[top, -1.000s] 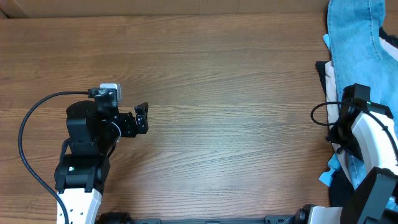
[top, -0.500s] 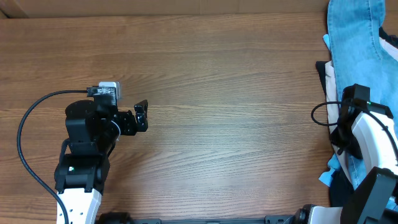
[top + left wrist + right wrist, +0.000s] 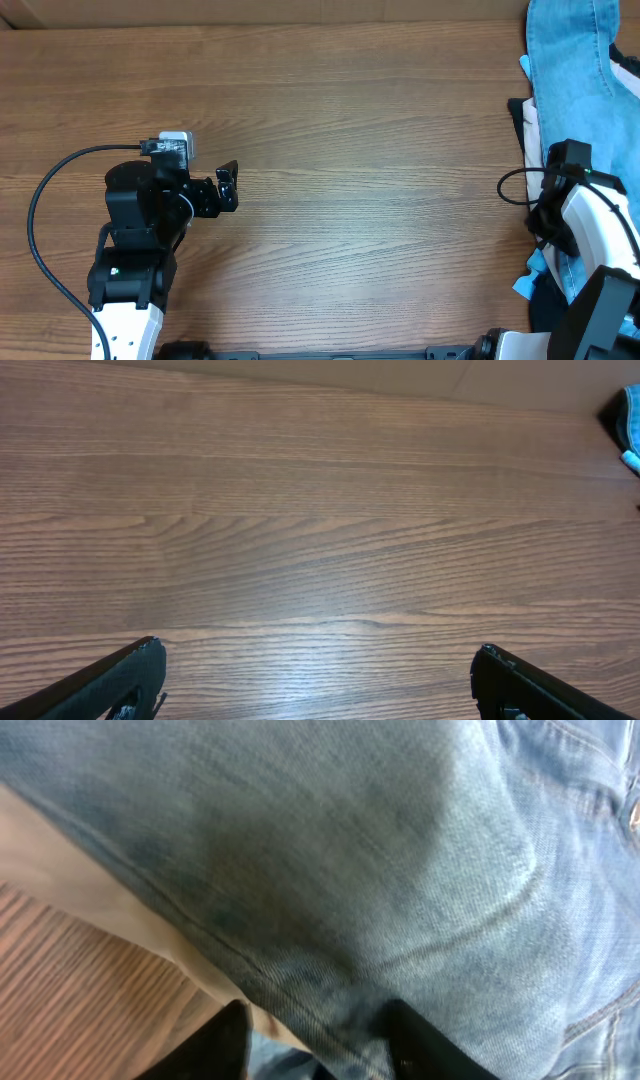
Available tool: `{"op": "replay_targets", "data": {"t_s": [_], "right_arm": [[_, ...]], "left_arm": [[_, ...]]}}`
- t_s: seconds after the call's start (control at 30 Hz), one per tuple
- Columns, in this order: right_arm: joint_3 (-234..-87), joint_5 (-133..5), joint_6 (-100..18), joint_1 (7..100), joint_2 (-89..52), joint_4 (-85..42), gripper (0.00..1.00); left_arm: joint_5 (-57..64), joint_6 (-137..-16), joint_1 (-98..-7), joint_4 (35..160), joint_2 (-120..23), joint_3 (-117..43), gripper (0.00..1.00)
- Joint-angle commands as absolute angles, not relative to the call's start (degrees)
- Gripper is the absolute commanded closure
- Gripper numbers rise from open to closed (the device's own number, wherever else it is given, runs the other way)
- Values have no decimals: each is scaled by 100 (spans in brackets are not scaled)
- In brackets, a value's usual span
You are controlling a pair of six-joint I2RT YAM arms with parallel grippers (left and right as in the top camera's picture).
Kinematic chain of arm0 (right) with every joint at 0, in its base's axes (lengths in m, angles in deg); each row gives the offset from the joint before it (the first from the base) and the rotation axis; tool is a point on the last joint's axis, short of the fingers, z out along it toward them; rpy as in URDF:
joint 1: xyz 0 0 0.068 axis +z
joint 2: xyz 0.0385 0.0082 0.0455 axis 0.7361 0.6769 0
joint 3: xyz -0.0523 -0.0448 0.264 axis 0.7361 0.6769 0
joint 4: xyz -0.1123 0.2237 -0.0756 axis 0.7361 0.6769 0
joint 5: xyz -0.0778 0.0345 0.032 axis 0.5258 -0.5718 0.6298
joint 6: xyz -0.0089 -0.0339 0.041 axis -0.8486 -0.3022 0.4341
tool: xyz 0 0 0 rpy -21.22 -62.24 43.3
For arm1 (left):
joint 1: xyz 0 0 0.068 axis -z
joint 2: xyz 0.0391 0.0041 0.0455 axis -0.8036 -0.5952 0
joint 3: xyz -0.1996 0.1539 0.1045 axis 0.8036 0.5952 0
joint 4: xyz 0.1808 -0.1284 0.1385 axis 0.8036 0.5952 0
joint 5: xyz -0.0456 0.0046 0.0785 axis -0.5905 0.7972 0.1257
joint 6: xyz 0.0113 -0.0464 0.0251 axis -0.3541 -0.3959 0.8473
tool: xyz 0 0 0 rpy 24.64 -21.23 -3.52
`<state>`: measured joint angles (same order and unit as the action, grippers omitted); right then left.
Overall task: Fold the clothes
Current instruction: 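Grasp the jeans with the right gripper and drag them leftward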
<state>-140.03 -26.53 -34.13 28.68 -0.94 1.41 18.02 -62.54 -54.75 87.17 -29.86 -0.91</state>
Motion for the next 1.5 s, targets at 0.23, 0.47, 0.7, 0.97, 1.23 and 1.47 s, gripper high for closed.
{"op": "replay_targets", "data": {"t_s": [0.23,0.47,0.7,0.97,1.23,1.47], "right_arm": [[-14534,-2565,-3365,2848,-124,548,96],[-15884,-3123,-3819,3152,-339,1435,96],[-17250,-4799,-4490,4610,-365,2113,96],[-17275,-5107,-4116,6507,-266,1564,96],[-17270,-5122,-3946,7523,254,447,96],[-17288,-5046,-3970,7515,555,-58,48]], "left_arm": [[1732,-6311,-5506,8669,-2983,-230,0],[1734,-6313,-5506,8627,-2983,-230,0],[1732,-6313,-5506,8448,-2983,-230,0],[1734,-6311,-5506,8374,-2983,-230,0],[1732,-6313,-5506,8265,-2983,-230,0],[1658,-6313,-5453,8289,-2983,-230,0]]}}
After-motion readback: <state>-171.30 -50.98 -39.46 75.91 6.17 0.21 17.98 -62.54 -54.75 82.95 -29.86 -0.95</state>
